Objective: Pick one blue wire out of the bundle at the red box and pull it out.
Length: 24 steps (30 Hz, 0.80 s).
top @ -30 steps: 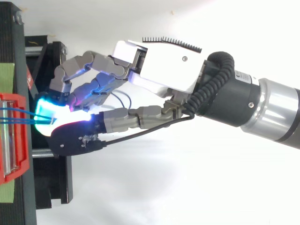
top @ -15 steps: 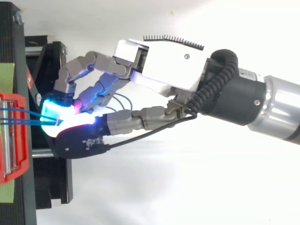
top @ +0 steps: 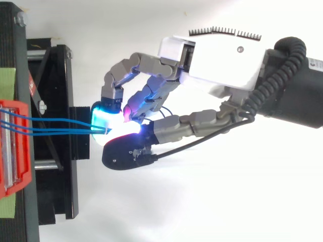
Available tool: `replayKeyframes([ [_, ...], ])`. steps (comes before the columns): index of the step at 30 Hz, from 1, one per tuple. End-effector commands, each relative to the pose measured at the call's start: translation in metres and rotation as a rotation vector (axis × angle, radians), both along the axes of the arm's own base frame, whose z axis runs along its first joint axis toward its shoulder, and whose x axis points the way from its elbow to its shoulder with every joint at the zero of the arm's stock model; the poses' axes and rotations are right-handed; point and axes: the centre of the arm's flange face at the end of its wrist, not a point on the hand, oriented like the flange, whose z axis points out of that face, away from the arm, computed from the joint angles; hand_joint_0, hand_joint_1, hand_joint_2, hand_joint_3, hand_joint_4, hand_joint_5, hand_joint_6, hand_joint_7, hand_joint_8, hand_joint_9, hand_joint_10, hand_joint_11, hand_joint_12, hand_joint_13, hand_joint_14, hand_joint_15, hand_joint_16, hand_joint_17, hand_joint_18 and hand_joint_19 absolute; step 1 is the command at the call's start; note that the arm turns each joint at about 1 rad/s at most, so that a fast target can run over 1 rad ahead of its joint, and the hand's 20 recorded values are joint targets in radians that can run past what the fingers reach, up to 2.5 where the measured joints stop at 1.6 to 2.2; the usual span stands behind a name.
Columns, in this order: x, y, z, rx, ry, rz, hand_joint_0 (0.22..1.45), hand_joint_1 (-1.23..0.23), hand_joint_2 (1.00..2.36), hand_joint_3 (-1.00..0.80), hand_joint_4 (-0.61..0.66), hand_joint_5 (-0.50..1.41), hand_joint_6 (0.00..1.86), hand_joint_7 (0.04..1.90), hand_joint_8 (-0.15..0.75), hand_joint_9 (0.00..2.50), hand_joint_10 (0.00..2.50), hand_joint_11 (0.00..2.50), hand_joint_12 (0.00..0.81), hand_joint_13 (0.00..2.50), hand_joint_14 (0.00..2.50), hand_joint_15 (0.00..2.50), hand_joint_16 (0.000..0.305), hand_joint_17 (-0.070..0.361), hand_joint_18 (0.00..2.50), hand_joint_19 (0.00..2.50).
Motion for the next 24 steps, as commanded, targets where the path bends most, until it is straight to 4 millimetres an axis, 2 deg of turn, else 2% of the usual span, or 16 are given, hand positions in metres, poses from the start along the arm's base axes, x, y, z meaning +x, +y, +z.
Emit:
replayKeyframes([
  [1, -0.002, 0.000, 0.007, 0.001, -0.003, 0.001, 0.70, -0.83, 1.01, -0.25, 0.20, -0.17, 0.95, 1.05, 0.417, 0.93, 0.01, 0.72, 0.420, 0.87, 0.01, 0.42, 0.049, 0.110, 0.88, 0.50],
  [13, -0.006, -0.002, 0.024, 0.004, -0.024, -0.003, 0.71, -0.85, 1.01, -0.27, 0.19, -0.17, 0.95, 1.05, 0.417, 0.91, 0.01, 0.73, 0.422, 0.87, 0.01, 0.43, 0.049, 0.110, 0.88, 0.49],
  [19, -0.007, -0.002, 0.024, 0.007, -0.020, -0.007, 0.71, -0.89, 1.02, -0.18, 0.21, -0.18, 0.95, 1.17, 0.416, 0.90, 0.01, 0.73, 0.422, 0.86, 0.01, 0.43, 0.049, 0.111, 0.88, 0.49],
  [24, -0.007, -0.003, 0.026, 0.015, -0.025, -0.007, 0.71, -0.90, 1.02, -0.14, 0.23, -0.18, 0.96, 1.17, 0.417, 0.90, 0.01, 0.72, 0.422, 0.86, 0.01, 0.43, 0.049, 0.111, 0.88, 0.49],
])
